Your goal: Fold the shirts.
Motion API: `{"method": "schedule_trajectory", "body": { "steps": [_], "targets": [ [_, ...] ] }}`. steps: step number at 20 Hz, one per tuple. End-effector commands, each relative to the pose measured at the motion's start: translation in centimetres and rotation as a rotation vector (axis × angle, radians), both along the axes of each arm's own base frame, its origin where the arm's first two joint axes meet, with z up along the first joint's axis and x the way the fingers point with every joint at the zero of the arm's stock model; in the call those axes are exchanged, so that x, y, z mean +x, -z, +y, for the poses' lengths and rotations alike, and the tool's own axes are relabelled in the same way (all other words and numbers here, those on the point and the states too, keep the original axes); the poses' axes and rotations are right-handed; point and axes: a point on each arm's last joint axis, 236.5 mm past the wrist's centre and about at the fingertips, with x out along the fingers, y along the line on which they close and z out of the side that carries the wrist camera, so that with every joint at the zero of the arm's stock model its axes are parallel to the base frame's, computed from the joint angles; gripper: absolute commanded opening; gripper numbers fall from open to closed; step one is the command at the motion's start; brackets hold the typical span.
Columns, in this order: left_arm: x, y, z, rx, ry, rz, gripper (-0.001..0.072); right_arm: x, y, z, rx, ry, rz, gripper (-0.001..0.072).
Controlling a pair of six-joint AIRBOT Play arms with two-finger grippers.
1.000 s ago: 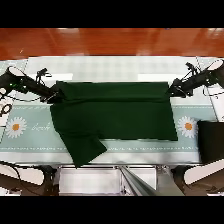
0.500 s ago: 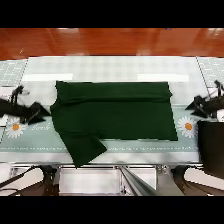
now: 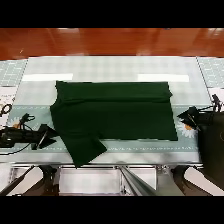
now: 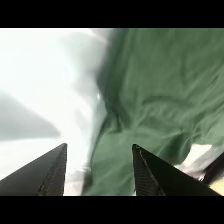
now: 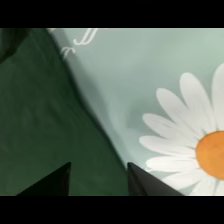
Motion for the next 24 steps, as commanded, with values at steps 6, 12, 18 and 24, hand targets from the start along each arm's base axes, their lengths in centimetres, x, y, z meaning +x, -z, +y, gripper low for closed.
{"method": "schedule_trajectory", "body": {
  "steps": [6, 12, 18, 24],
  "targets": [
    [-1.1, 3.0, -5.7, 0.011, 0.229, 0.034, 0.0273, 0.0, -0.8, 0.4, 0.026, -0.011, -0.013, 0.0414],
    [0.4, 1.7, -5.4, 0.005, 0.237, -0.015, 0.0017, -6.6, 0.9, 0.0, 0.064, -0.036, 0.251, 0.0415],
    [0.8, 1.7, -5.3, 0.011, 0.227, -0.025, 0.0016, -10.6, 3.5, 2.0, 0.133, -0.109, 0.437, 0.0415],
    [1.8, 1.8, -5.2, 0.02, 0.18, -0.036, 0.0017, -4.5, 3.8, 4.7, 0.182, -0.115, 0.226, 0.0342]
  ]
}}
